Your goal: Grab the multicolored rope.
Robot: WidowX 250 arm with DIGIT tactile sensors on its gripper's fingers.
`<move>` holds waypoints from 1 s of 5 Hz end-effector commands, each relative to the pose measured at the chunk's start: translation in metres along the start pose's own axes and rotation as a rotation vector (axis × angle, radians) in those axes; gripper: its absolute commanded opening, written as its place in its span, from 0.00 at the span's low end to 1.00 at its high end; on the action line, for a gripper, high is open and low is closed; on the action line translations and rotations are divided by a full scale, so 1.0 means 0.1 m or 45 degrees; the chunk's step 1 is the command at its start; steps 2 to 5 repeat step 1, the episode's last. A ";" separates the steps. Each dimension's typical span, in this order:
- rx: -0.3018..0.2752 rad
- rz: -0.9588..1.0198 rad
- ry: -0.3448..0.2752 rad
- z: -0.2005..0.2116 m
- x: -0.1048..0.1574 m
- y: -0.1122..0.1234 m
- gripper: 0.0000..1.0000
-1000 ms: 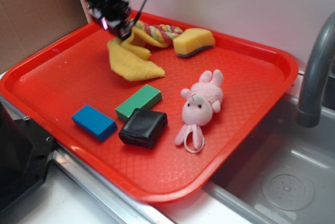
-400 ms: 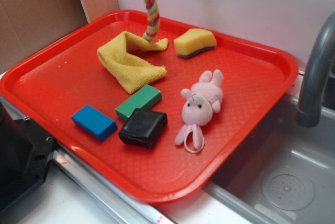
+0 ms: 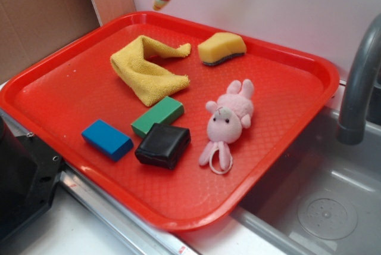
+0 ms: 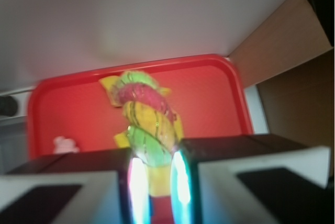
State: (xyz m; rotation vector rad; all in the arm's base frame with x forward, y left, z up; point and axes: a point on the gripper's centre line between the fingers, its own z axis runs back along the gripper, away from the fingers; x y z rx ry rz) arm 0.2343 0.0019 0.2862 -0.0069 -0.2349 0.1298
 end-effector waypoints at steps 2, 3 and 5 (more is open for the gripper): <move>-0.053 0.041 -0.046 0.34 -0.27 -0.08 0.00; -0.053 0.041 -0.046 0.34 -0.27 -0.08 0.00; -0.053 0.041 -0.046 0.34 -0.27 -0.08 0.00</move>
